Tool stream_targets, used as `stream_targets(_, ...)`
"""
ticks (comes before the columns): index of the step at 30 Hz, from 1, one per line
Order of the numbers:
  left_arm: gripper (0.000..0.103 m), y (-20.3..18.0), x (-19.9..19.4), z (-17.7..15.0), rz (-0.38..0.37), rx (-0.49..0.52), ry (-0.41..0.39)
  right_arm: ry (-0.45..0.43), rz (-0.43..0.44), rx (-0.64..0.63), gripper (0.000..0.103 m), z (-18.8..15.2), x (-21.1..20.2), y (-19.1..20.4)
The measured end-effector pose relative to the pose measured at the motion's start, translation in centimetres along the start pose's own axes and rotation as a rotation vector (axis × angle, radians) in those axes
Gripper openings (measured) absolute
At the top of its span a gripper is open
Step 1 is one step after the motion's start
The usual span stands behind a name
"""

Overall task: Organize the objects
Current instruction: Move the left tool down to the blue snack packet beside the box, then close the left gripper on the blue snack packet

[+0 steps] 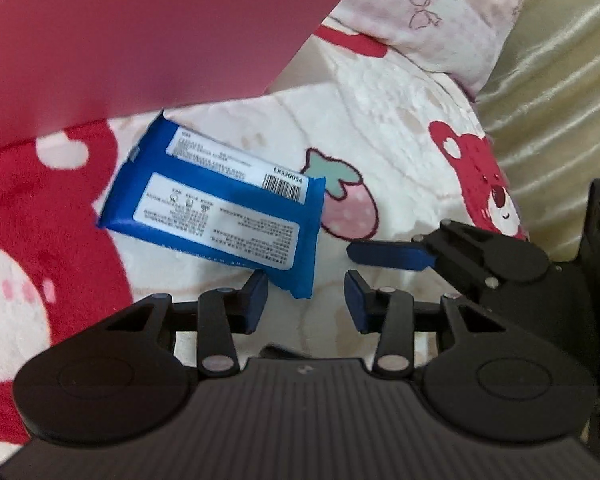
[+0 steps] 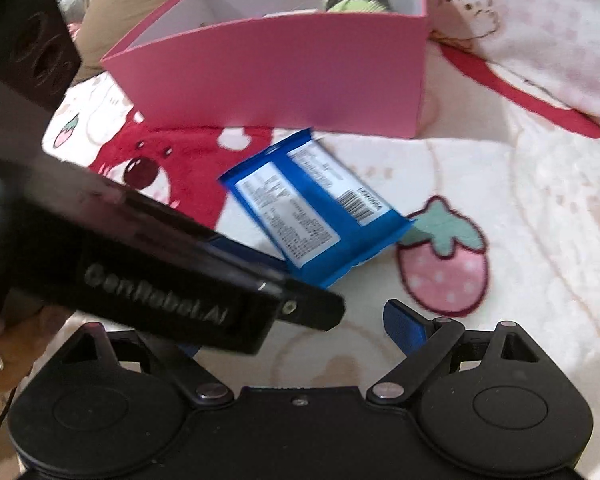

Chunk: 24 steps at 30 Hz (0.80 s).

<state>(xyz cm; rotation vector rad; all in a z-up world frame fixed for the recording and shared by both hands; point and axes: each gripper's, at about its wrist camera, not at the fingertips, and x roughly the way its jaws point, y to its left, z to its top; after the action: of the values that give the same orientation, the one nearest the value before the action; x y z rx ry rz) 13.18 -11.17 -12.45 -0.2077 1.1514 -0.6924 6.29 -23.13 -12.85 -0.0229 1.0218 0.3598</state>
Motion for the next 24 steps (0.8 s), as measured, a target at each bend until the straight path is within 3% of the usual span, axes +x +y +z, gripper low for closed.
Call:
stream_targets(4, 0.045, 0.9, -1.7, 0.5, 0.039, -0.002, -0.041, -0.028, -0.011, -0.013, 0.086, 0.1, -0.4, -0.5)
stream_targets(14, 0.046, 5.2, -2.3, 1.9, 0.232, -0.055, -0.113, -0.036, -0.025, -0.016, 0.075, 1.3, 0.5, 0.0)
stream_targets(16, 0.048, 5.8, -2.1, 2.1, 0.285, -0.047, -0.124, -0.039, -0.038, 0.014, 0.067, 1.4, 0.7, -0.7)
stream_targets(19, 0.050, 6.8, -2.1, 2.3, 0.285, -0.058, -0.148, -0.029, -0.028, 0.074, 0.055, 1.6, 1.0, -2.0)
stream_targets(23, 0.047, 7.1, -2.0, 2.3, 0.244, -0.044, -0.168, -0.022, 0.001, 0.106, 0.052, 1.9, 1.3, -2.7)
stream_targets(24, 0.041, 6.9, -2.0, 2.2, 0.227, -0.034, -0.169, -0.024, 0.007, 0.104, 0.052, 1.9, 1.3, -2.7)
